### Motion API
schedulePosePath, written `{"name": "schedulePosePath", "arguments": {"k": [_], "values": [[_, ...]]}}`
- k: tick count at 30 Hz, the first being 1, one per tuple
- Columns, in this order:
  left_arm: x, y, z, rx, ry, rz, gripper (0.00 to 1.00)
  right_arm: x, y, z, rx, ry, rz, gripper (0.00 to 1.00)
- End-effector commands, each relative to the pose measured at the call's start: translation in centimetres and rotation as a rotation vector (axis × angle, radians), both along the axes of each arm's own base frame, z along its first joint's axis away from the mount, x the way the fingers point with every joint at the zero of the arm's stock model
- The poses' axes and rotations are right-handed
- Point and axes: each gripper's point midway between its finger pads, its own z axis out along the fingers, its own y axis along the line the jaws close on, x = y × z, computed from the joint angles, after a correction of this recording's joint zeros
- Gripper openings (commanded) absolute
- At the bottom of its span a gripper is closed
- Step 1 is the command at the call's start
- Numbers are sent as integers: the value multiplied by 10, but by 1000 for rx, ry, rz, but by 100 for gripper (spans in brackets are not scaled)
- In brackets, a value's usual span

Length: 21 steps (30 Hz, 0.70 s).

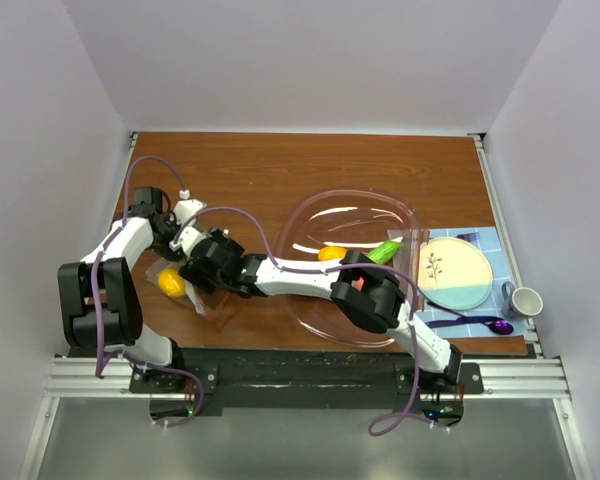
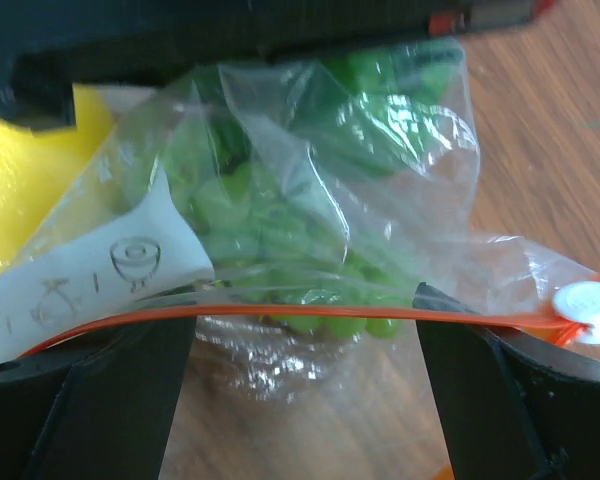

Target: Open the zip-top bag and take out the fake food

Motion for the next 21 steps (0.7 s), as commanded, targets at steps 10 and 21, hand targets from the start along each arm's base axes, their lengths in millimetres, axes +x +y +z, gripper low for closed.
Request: {"name": "schedulePosePath", "arguments": {"k": [10, 21], "values": [[-6, -1, 12, 0, -12, -49, 0, -27, 31, -45, 0, 148, 188, 57], [-7, -4, 13, -12, -21, -52, 0, -34, 0, 9, 79, 120, 133, 0]]}}
